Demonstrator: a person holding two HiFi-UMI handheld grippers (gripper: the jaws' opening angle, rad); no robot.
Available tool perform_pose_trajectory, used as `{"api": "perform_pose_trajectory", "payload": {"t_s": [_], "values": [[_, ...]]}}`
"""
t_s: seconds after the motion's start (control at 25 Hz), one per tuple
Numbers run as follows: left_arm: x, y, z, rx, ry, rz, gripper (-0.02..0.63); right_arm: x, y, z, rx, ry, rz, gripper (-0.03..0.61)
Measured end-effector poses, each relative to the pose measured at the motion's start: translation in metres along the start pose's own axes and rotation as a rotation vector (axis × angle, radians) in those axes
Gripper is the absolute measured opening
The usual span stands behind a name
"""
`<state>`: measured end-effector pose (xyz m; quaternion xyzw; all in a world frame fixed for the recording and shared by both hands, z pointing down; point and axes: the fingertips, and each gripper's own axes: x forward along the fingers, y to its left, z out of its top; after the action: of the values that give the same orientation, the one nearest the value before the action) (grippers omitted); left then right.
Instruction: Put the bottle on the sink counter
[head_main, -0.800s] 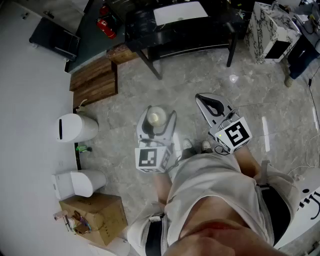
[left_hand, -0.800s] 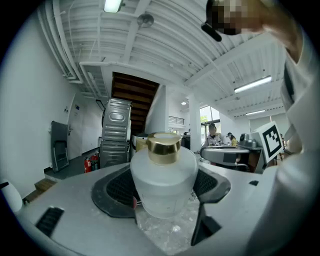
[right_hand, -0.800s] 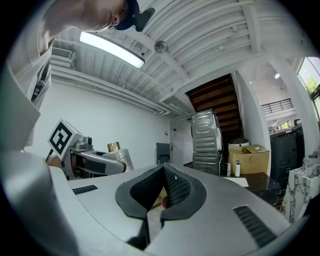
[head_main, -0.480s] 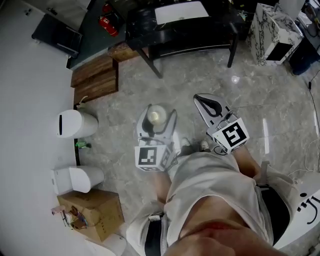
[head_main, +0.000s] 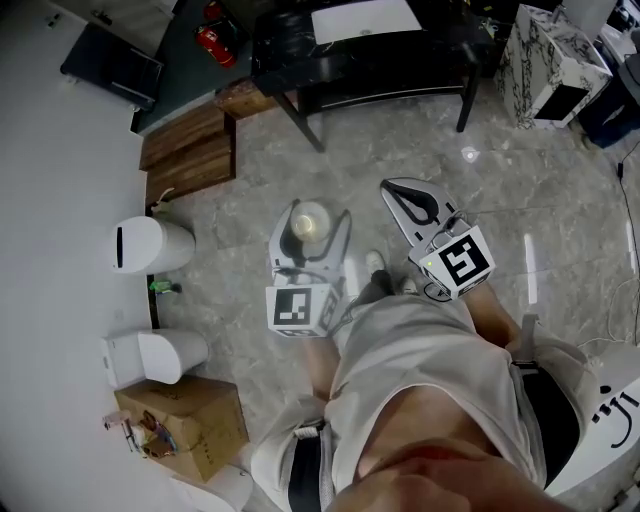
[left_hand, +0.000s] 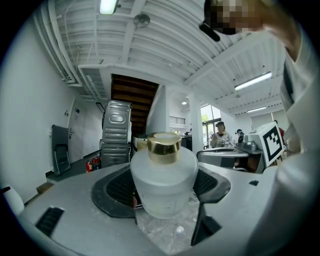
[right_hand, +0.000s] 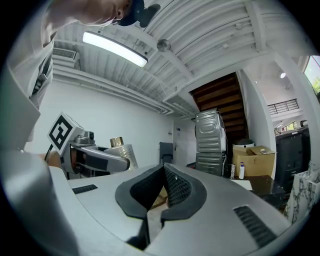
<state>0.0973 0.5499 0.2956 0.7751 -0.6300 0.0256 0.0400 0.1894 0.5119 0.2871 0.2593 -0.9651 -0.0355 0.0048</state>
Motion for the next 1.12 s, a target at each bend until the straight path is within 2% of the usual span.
{"api": "perform_pose_trajectory", "payload": {"t_s": [1.12], "values": [[0.093, 0.126, 0.002, -0.005, -0.005, -0.136, 0.328, 0.142, -0.033, -0.012, -0.020, 0.033, -0.103, -0.003]]}}
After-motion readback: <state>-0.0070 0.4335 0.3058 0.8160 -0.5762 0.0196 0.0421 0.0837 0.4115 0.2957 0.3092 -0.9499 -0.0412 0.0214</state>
